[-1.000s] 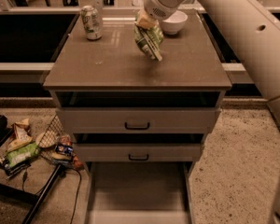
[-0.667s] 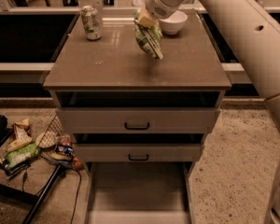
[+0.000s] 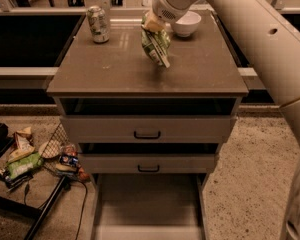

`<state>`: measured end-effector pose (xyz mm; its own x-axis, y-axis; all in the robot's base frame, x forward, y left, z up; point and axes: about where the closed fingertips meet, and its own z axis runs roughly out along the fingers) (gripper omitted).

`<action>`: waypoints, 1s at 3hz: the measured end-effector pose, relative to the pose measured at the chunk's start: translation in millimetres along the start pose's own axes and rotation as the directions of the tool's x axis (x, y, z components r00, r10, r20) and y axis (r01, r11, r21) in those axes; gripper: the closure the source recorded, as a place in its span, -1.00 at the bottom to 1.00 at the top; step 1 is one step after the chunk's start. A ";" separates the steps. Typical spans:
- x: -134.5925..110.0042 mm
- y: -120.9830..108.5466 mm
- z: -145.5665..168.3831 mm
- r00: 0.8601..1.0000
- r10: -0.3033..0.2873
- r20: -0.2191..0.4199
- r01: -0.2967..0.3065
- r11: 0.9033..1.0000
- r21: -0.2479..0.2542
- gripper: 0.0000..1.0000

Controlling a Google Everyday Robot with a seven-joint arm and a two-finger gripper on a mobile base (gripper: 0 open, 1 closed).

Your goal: Pick green jalapeno chip bag from bottom drawer and place on counter

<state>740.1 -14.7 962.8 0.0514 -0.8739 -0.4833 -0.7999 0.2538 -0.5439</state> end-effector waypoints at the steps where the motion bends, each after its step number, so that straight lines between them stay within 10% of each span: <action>1: 0.0 1.4 2.8 1.000 -0.001 0.000 0.001 1.000 -0.004 -0.71; 3: 1.4 -20.2 -18.7 0.995 0.065 0.072 -0.069 0.996 0.048 -1.00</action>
Offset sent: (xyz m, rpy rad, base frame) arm 0.0005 0.0015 -0.0025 -0.0007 0.0033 0.0023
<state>745.1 -28.7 985.9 0.0421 -0.8232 -0.5662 -0.7719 0.3331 -0.5416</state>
